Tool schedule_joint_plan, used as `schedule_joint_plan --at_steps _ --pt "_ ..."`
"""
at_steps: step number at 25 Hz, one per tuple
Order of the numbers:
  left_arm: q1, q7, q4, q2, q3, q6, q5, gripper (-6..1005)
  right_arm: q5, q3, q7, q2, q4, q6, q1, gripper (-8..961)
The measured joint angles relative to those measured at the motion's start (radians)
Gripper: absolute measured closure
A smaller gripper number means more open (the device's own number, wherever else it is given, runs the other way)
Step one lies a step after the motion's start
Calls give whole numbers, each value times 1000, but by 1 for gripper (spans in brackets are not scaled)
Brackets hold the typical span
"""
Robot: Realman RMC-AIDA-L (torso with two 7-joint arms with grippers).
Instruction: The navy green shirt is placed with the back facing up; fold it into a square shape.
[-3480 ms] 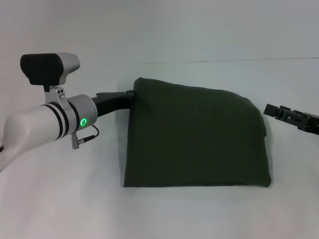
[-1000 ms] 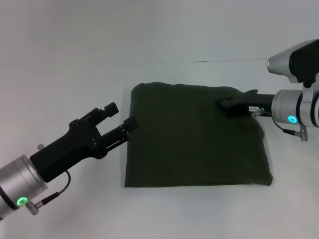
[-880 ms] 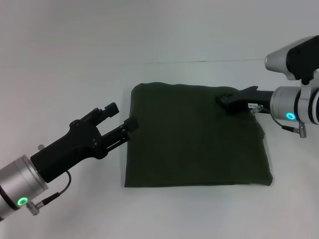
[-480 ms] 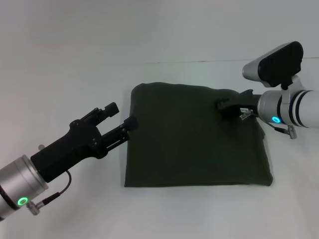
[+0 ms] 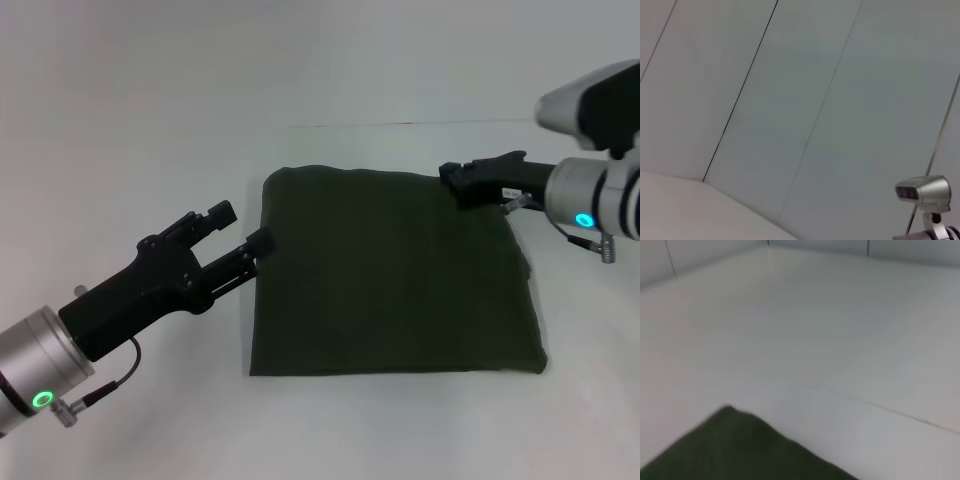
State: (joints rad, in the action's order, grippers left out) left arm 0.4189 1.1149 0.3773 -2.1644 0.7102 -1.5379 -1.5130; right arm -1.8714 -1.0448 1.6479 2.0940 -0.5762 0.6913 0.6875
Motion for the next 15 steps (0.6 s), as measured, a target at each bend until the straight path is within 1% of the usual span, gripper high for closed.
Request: schedule_joint_plan --at_steps 4,8,10,13,15 --pt "0 3 2 0 -3 -6 1 209 80 9 -3 -7 -66 97 -73 876" --pt "0 2 2 -2 0 -13 1 207 135 28 -35 -10 -130 250 -147 866" --pt "-1 2 2 -1 5 -25 -2 206 142 63 -48 -10 -142 339 -171 861" --pt "-9 1 2 1 16 -48 -8 205 143 145 -100 -14 -143 505 -207 854" --pt "-16 -1 2 1 24 -59 -10 205 144 205 -148 -13 -143 606 -232 849"
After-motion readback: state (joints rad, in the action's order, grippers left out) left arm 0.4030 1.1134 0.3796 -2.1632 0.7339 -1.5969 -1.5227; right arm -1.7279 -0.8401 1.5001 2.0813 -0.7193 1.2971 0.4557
